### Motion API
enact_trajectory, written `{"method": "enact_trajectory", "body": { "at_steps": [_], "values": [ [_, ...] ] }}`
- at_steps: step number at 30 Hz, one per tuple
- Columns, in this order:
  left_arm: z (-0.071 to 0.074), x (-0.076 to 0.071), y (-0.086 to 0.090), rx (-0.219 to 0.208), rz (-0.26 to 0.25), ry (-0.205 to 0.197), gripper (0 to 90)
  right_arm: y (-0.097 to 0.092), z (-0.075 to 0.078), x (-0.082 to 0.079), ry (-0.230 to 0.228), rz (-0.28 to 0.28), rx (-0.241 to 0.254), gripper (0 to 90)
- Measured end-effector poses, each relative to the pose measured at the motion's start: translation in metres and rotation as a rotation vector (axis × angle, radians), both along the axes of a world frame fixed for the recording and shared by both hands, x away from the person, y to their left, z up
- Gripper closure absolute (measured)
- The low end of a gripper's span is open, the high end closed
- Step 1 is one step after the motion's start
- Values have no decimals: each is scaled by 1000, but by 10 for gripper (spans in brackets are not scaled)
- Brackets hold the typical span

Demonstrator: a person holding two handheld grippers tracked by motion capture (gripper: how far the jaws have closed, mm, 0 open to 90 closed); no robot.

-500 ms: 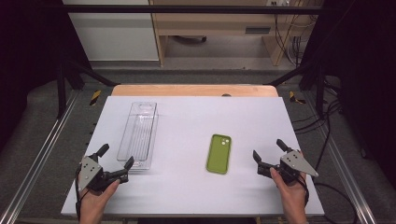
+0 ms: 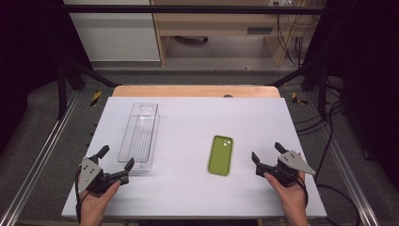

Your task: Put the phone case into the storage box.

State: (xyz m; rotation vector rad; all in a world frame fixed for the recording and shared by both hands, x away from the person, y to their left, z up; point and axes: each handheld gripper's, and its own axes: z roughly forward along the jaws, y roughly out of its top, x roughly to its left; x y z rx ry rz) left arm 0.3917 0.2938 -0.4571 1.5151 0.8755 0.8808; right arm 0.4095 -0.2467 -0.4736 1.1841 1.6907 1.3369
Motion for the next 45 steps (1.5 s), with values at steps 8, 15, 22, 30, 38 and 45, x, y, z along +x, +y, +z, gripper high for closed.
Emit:
{"method": "enact_trajectory", "body": {
  "at_steps": [8,15,22,30,38,45],
  "values": [
    [0,0,0,-5,1,-1,9,9,4,1,81,59,1,101],
    [0,-1,0,-9,-3,-3,9,20,12,7,122,102,-37,120],
    [0,-2,0,-9,-8,-6,9,30,24,23,161,133,-85,119],
    [0,-2,-1,-5,-14,-6,9,44,33,42,249,169,-176,101],
    [0,-3,-2,6,-20,-5,10,57,38,58,283,214,-262,140],
    [0,-3,-2,5,-21,-7,11,56,42,70,338,215,-269,159]
  ]
}}
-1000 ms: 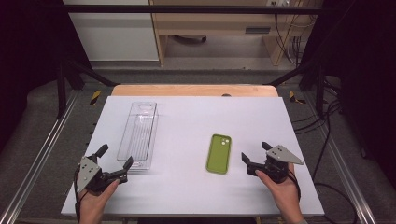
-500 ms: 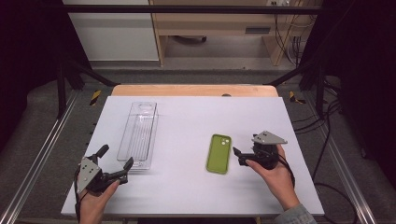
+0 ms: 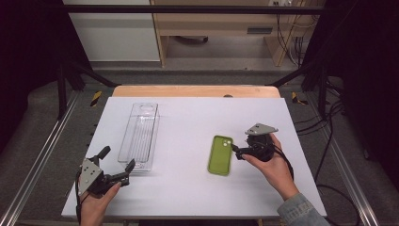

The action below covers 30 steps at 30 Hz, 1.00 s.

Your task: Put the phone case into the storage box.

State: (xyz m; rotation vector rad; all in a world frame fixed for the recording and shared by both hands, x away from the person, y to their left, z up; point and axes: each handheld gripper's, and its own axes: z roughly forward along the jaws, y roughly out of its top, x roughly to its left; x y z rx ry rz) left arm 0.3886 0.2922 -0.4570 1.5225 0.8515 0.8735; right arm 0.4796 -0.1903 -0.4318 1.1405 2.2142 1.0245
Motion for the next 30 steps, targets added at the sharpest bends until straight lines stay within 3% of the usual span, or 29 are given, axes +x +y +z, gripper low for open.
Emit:
{"method": "enact_trajectory", "body": {
  "at_steps": [17,30],
  "values": [
    [0,0,-1,5,-3,0,13,5,-7,27,88,10,-7,174],
    [0,-1,-2,2,-8,1,12,10,-20,37,138,28,-16,222]
  ]
}}
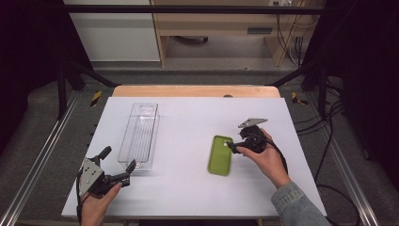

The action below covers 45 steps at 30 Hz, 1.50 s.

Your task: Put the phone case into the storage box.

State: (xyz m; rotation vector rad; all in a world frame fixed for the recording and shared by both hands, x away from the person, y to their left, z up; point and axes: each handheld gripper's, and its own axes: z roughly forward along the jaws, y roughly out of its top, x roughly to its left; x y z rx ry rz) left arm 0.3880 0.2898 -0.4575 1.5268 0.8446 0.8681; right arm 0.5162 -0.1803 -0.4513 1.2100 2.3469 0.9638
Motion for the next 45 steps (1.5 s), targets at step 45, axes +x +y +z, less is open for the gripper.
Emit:
{"method": "enact_trajectory", "body": {
  "at_steps": [45],
  "values": [
    [0,0,-2,3,-12,-1,9,8,-15,31,94,23,-47,536]
  ]
}}
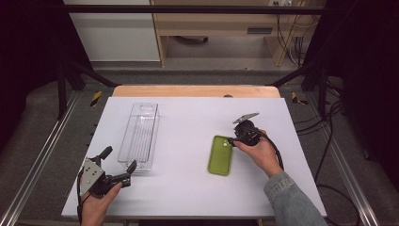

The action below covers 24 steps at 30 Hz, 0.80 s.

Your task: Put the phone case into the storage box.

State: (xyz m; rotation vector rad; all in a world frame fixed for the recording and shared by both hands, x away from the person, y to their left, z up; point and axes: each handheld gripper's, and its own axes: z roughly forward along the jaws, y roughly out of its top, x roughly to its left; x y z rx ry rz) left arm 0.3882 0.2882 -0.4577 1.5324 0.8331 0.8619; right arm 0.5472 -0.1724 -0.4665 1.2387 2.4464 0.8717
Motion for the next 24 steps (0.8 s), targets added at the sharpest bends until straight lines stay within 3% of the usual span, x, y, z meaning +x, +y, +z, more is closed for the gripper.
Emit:
{"method": "enact_trajectory", "body": {
  "at_steps": [16,24],
  "values": [
    [0,1,0,2,-2,2,9,-2,-17,12,37,-37,36,599],
    [0,1,0,4,-4,3,9,0,-20,13,43,-29,36,621]
  ]
}}
